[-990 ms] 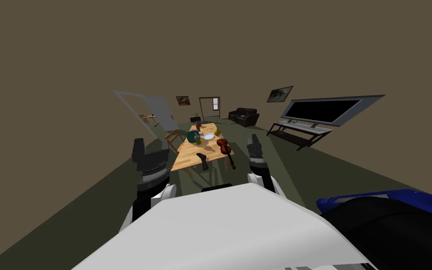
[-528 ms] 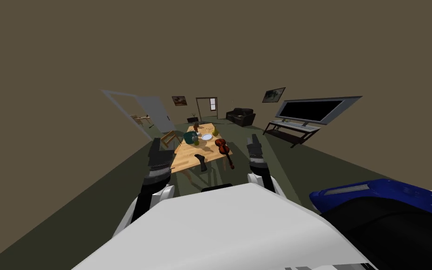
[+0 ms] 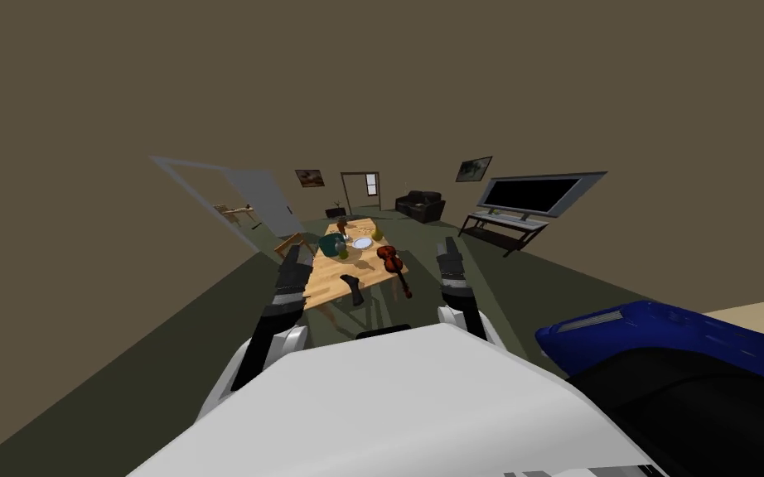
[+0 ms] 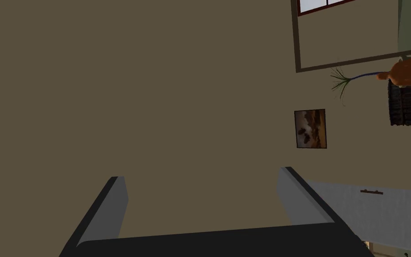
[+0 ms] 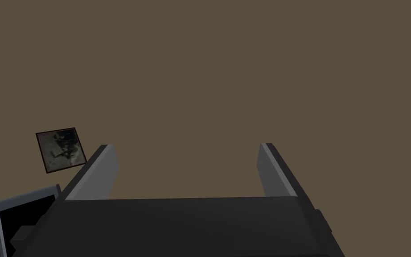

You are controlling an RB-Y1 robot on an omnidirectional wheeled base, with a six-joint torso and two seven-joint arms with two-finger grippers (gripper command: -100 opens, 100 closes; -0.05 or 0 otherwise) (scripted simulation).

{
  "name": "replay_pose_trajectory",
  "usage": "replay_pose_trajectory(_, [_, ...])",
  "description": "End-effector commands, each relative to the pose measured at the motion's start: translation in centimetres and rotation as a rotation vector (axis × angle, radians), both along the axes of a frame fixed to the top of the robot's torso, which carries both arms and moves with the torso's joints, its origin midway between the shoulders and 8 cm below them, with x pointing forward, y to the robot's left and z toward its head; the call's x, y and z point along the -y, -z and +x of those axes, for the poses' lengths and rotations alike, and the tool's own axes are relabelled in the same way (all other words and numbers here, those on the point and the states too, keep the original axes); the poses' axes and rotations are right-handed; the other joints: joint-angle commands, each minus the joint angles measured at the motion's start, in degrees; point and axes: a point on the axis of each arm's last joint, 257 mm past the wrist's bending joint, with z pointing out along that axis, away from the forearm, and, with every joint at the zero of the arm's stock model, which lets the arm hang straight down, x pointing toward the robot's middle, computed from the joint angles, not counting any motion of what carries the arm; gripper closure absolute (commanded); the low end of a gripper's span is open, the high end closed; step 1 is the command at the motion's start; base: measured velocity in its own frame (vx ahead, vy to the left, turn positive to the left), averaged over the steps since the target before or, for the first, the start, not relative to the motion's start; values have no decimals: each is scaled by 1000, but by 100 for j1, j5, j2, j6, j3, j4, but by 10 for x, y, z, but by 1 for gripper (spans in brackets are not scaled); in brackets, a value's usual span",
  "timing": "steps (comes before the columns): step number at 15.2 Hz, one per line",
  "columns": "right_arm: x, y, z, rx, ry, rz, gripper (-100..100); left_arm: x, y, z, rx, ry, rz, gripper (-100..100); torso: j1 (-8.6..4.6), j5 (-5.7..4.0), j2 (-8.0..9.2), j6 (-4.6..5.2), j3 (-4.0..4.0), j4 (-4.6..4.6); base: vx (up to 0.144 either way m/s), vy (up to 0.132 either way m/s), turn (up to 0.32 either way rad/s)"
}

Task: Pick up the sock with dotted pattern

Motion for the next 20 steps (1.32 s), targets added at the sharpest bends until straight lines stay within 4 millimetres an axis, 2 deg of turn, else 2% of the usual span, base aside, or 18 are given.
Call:
replay_pose_trajectory(1, [0,0,0,0,0,0,0,-6,23,13,-73,-27,32,-100,0,0,0,0,0,0,14,3,-132])
replay_pose_trajectory(3, [0,0,0,0,0,0,0,-11,39,23,-129,-48,56,-100,0,0,-1,-1,0,0,16,4,-131])
replay_pose_trajectory(5, [0,0,0,0,0,0,0,-13,45,26,-156,-55,54,-100,1,1,-2,0,-1,-1,13,6,-89])
replay_pose_trajectory(6, [0,0,0,0,0,0,0,-17,57,32,-194,-71,81,-100,2,0,-1,-2,-1,0,12,5,-100])
replay_pose_trajectory(8, [0,0,0,0,0,0,0,-19,64,35,-222,-77,79,-100,1,0,-1,-1,-1,-1,11,6,-80])
replay_pose_trajectory(9, [0,0,0,0,0,0,0,-23,77,41,-261,-93,106,-100,1,0,0,-2,0,0,13,4,-118])
replay_pose_trajectory(11, [0,0,0,0,0,0,0,-25,84,43,-290,-99,105,-100,0,0,-1,0,-1,0,13,6,-93])
replay_pose_trajectory(12, [0,0,0,0,0,0,0,-30,96,48,-327,-115,133,-100,0,0,0,-2,0,0,11,4,-99])
replay_pose_trajectory(14, [0,0,0,0,0,0,0,-32,105,50,-361,-121,131,-100,1,0,-1,-1,0,0,11,5,-88])
replay_pose_trajectory(15, [0,0,0,0,0,0,0,-36,117,55,-396,-135,160,-100,0,0,1,-2,0,0,13,3,-133])
replay_pose_trajectory(18, [0,0,0,0,0,0,0,-39,126,56,-434,-142,159,-100,0,0,0,-2,0,0,10,6,-66])
replay_pose_trajectory(19, [0,0,0,0,0,0,0,-44,141,60,-479,-157,188,-100,0,0,1,-3,1,0,12,1,-104])
replay_pose_trajectory(20, [0,0,0,0,0,0,0,-45,145,61,-495,-159,187,-100,-1,0,0,0,0,0,14,3,-143])
